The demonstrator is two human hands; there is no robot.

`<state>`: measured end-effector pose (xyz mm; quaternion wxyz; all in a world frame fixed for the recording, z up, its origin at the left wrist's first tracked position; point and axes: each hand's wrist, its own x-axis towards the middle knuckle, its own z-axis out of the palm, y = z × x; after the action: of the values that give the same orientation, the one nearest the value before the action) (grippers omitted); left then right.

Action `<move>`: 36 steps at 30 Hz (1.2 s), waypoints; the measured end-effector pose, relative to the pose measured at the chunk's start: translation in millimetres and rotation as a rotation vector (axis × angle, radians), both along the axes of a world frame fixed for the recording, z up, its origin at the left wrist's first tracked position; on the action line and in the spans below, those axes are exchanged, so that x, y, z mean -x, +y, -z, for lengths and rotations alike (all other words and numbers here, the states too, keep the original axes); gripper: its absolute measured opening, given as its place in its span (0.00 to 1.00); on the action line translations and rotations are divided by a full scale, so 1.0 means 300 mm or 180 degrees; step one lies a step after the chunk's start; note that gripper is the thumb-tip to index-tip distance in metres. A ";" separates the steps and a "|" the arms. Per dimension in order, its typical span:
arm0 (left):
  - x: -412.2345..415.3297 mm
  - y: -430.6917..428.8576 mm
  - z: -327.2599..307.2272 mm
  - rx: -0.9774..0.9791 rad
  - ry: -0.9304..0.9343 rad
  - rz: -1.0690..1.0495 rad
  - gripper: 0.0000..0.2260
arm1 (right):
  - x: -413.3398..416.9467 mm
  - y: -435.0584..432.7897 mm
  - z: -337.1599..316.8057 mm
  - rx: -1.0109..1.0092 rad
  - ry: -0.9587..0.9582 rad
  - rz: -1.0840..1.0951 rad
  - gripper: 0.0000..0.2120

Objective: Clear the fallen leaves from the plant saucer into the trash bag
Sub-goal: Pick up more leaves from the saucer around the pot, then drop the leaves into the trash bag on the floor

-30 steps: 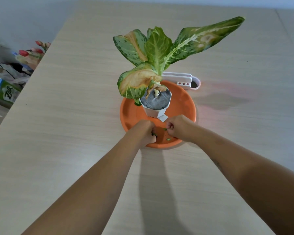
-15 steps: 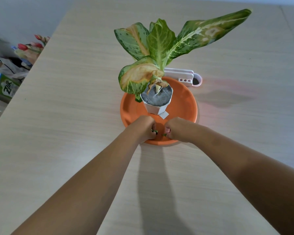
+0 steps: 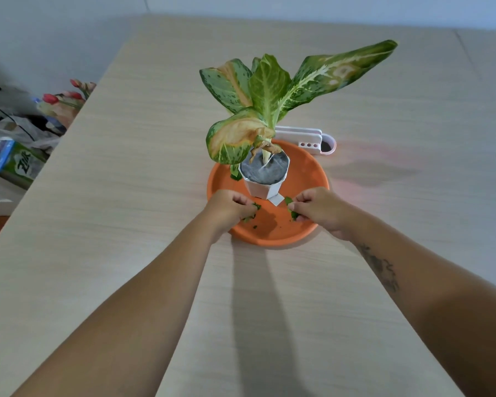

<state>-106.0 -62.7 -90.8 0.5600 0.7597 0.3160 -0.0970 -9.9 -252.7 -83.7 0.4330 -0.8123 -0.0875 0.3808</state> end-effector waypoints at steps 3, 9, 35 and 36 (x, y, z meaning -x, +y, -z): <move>0.036 0.019 -0.017 0.0617 -0.0247 -0.0473 0.03 | 0.053 0.015 -0.019 -0.0556 0.0445 0.0526 0.04; 0.180 0.076 -0.067 0.1576 -0.0564 -0.1431 0.05 | 0.194 0.140 -0.021 -0.1448 0.1274 0.1219 0.02; 1.769 0.805 -0.012 0.1857 -0.1240 -0.4056 0.08 | 1.543 1.223 -0.016 -0.1281 0.2439 -0.0227 0.02; 1.827 0.817 0.002 0.1831 -0.1230 -0.4151 0.09 | 1.597 1.246 -0.007 -0.1236 0.2448 -0.0287 0.02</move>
<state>-654.1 182.2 -91.5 0.7267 0.2442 0.5612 0.3120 -488.9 121.2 -81.4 0.5618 -0.5101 -0.0253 0.6508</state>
